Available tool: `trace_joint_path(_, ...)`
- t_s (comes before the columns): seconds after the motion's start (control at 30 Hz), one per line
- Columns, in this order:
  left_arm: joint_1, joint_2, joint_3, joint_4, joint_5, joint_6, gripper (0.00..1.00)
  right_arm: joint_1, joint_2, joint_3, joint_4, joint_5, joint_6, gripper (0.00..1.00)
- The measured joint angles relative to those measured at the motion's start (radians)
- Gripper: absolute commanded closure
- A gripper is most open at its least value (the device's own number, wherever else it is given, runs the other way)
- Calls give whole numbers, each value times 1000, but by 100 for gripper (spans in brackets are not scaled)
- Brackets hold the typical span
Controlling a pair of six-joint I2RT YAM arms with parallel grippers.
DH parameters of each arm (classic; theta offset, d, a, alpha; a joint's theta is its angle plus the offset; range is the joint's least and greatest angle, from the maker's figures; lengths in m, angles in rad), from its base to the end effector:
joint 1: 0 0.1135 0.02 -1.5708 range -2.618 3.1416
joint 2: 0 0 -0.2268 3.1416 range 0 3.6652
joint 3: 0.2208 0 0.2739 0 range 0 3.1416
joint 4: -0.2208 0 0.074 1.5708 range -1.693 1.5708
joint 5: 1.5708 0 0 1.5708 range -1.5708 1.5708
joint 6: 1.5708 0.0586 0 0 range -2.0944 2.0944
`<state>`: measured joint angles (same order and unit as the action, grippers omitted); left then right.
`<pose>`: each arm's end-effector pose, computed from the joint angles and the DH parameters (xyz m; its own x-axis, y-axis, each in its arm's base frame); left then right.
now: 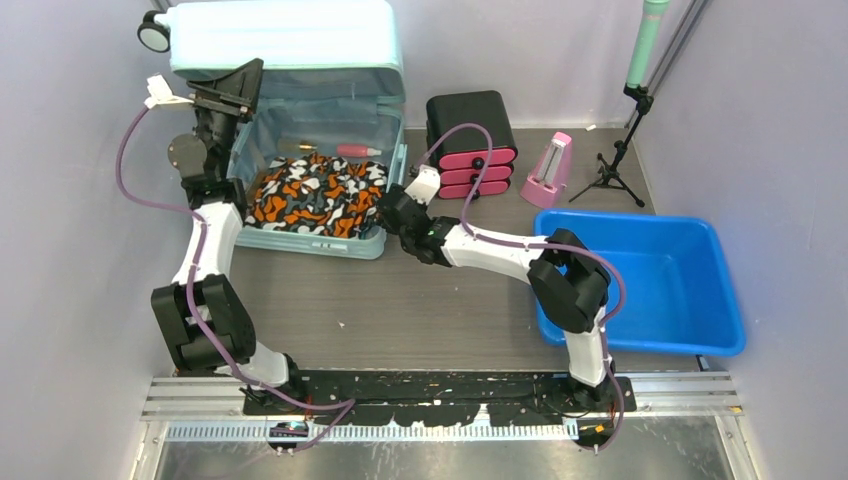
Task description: Open, take out, and arrange the luggage
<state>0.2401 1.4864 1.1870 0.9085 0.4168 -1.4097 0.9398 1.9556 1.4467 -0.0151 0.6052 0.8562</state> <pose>0.3734 0.0670 0.3910 -0.0146 -0.9328 -0.3602 0.5654 0.2894 -0.7724 0.3063 0.3627 0.1848 -0.4755 0.4022 -0.7824 -0.0217 0.8837 0.4675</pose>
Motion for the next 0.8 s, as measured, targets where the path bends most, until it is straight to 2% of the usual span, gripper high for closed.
trace_joint_path(0.2, -16, 61, 58, 45, -24, 1, 46, 20, 55, 56, -115, 23, 154, 51)
trace_joint_path(0.27, -24, 79, 69, 64, -32, 2, 46, 30, 66, 61, -134, 23, 183, 55)
trace_joint_path(0.4, -38, 125, 110, 103, -44, 5, 46, 48, 79, 64, -137, 17, 198, 66)
trace_joint_path(0.53, -48, 178, 169, 140, -57, 9, 44, 50, 80, 56, -101, 8, 174, 92)
trace_joint_path(0.6, -53, 212, 207, 163, -58, 16, 44, 50, 77, 45, -80, 15, 151, 99)
trace_joint_path(0.8, -75, 334, 360, 155, -71, 89, 41, 51, 21, -61, -8, 27, 92, 100)
